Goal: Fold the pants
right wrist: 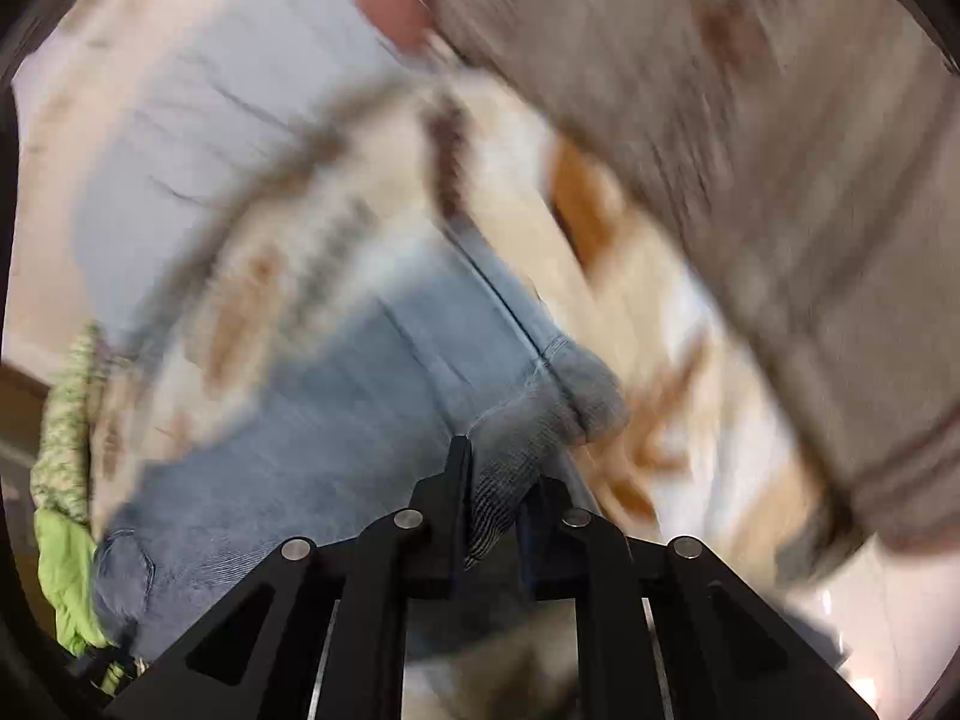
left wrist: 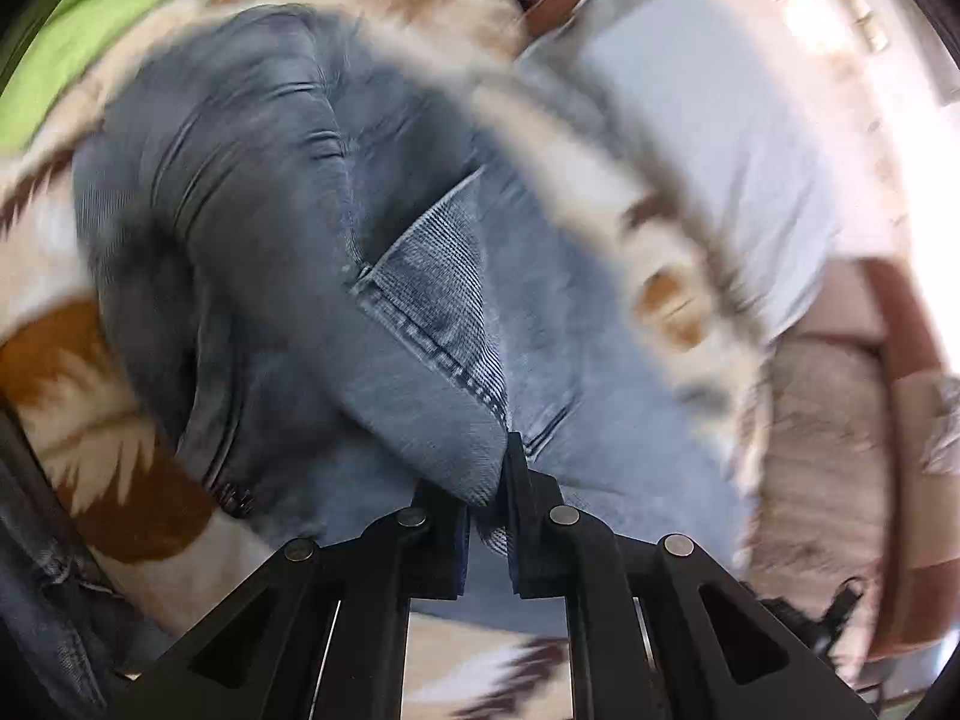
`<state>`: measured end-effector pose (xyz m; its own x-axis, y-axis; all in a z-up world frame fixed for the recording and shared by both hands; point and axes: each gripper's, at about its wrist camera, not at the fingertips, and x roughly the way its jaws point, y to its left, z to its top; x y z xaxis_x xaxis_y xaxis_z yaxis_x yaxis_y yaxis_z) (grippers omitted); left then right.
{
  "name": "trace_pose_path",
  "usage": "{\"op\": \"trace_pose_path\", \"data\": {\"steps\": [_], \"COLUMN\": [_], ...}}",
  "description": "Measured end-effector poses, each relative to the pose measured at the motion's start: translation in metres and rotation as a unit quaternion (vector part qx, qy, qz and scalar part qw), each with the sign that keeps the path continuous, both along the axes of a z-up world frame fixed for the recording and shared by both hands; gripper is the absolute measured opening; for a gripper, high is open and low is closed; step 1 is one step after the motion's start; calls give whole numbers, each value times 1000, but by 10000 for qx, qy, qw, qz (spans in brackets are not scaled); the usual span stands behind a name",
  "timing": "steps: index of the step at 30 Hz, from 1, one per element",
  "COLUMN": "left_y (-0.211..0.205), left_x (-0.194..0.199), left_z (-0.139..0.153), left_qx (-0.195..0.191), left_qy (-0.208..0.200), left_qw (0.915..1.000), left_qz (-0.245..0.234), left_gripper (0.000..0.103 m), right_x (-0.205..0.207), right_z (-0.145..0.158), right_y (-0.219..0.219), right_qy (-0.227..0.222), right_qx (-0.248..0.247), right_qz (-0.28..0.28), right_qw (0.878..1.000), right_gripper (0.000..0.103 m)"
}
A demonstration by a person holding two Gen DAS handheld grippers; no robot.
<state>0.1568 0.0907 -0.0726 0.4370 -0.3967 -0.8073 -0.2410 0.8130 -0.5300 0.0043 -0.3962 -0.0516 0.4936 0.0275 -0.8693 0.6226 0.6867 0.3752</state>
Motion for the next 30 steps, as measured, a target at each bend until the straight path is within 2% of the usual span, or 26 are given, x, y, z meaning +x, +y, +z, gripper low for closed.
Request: {"op": "trace_pose_path", "data": {"steps": [2, 4, 6, 7, 8, 9, 10, 12, 13, 14, 16, 17, 19, 21, 22, 24, 26, 30], "left_y": [-3, -5, -7, -10, -14, -16, -17, -9, -6, -1, 15, 25, 46, 65, 73, 91, 105, 127], "left_x": [-4, -7, -14, -26, -25, -26, -30, -42, -47, -53, -61, -61, -60, -46, -36, -24, -14, -12], "left_z": [-10, -4, 2, 1, -3, -8, -9, 2, 10, 20, 37, 45, 52, 48, 44, 36, 30, 18], "left_qx": [152, 204, 501, 672, 831, 810, 671, 383, 361, 315, 197, 260, 512, 856, 860, 496, 385, 259], "left_qy": [-53, -289, -433, -459, -380, -227, -165, -287, -408, -564, -847, -896, -764, -301, -57, 121, 247, 168], "left_qw": [9999, 9993, 9976, 9962, 9949, 9954, 9965, 9976, 9973, 9968, 9958, 9956, 9956, 9947, 9945, 9962, 9953, 9939], "left_qz": [-48, -96, -207, -303, -426, -453, -465, -492, -484, -464, -295, -90, 172, 477, 592, 704, 852, 1061], "left_gripper": [9, 9, 11, 12, 14, 16, 18, 22, 29, 38, 52, 57, 58, 57, 55, 55, 54, 50], "right_x": [-6, -9, -8, -7, -7, -7, -11, -29, -35, -41, -38, -29, -12, 13, 25, 44, 58, 78], "right_z": [-7, 6, 14, 12, 5, 4, 9, 39, 50, 65, 83, 90, 95, 93, 90, 79, 65, 40], "right_y": [5, 12, 17, 18, 17, 17, 19, 43, 55, 73, 103, 125, 158, 195, 217, 266, 308, 367], "right_qy": [59, -56, 2, 105, 218, 223, 41, -563, -787, -1213, -1686, -1896, -2199, -2283, -2287, -2162, -1960, -1712], "right_qx": [-101, -384, -818, -918, -911, -848, -827, -1380, -1552, -1630, -1601, -1504, -1118, -782, -615, -360, -332, -487], "right_qz": [-42, -47, -73, -128, -156, -135, -105, -77, 23, 312, 977, 1466, 2269, 3021, 3443, 4276, 4808, 5415], "right_qw": [9999, 9992, 9966, 9956, 9955, 9961, 9965, 9888, 9847, 9786, 9677, 9591, 9422, 9222, 9085, 8770, 8540, 8217], "right_gripper": [14, 17, 28, 45, 53, 53, 53, 65, 75, 77, 77, 77, 77, 77, 77, 74, 70, 67]}}
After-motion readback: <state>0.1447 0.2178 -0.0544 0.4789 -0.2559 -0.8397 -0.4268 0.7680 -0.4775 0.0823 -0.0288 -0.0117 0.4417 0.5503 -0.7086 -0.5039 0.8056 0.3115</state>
